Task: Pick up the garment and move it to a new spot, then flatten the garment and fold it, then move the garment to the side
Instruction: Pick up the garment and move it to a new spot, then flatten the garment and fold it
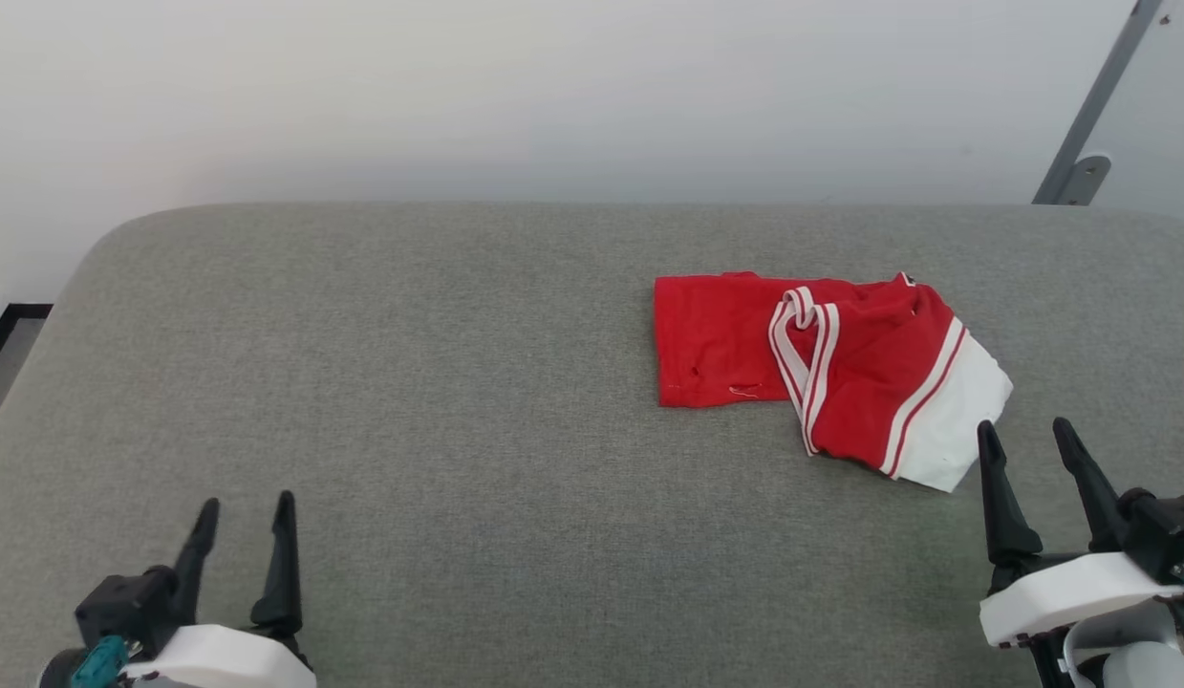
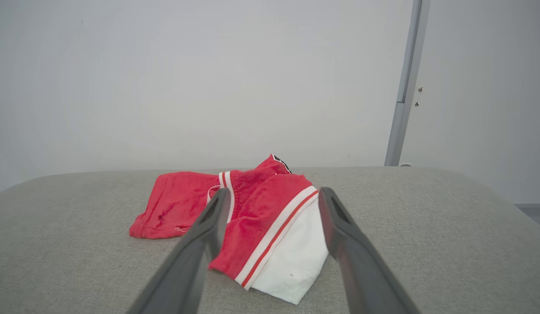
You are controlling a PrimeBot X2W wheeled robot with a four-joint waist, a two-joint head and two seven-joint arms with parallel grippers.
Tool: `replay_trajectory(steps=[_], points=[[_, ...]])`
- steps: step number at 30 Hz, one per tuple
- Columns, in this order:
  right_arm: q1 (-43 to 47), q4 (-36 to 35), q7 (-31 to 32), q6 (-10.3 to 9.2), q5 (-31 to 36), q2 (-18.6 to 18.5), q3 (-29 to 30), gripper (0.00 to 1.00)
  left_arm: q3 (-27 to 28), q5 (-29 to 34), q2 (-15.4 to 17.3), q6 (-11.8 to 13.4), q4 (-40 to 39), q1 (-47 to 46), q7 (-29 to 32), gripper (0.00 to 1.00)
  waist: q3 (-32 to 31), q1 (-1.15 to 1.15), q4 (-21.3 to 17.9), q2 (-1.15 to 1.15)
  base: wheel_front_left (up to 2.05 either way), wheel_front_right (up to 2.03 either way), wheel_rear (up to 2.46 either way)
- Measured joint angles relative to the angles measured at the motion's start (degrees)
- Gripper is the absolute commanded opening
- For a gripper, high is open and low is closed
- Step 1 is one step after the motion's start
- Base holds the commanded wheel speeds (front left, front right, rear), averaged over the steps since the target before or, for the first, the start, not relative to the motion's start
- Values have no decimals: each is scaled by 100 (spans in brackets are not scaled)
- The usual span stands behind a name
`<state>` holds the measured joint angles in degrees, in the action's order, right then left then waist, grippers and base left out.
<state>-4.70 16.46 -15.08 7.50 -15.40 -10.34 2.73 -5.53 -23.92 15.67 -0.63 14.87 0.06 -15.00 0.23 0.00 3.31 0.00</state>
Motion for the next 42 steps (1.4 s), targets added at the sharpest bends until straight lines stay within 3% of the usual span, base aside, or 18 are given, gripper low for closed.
replay_trajectory(steps=[7, 22, 26, 32, 36, 37, 42], points=[[-13, -175, 0, 0, 9, 35, 8, 100, 347, 739, -332, -257, -366, 235, 0, 100, 10, 0, -112, 0, 0, 0, 0], [-14, -109, 1, 0, -3, 71, 12, 100, 803, 1182, -723, -586, -319, 302, 0, 100, 75, 0, -100, 0, 0, 0, 0], [-94, 300, 183, 0, -18, -24, -127, 100, 865, 1196, -822, -603, -281, 300, 1, 100, 97, 0, -97, 0, 0, 0, 0], [-691, 949, 1422, 0, -78, -590, -515, 100, 818, 1315, -981, -644, -203, 271, 1, 100, 244, 0, -44, 0, 0, 0, 0], [-1231, 1154, 2496, 0, -520, -1106, -694, 100, 715, 1340, -1059, -659, -141, 97, 1, 100, 442, 0, 51, 0, 0, 0, 0], [-1231, 1154, 2496, 0, -520, -1106, -694, 100, 715, 1340, -1059, -659, -141, 97, 1, 100, 442, 0, 51, 0, 0, 0, 0], [-1680, 1233, 4011, 0, -1238, -1792, -1043, 100, 628, 1358, -1143, -669, -62, -122, 1, 100, 729, 0, 240, 0, 0, 0, 0]])
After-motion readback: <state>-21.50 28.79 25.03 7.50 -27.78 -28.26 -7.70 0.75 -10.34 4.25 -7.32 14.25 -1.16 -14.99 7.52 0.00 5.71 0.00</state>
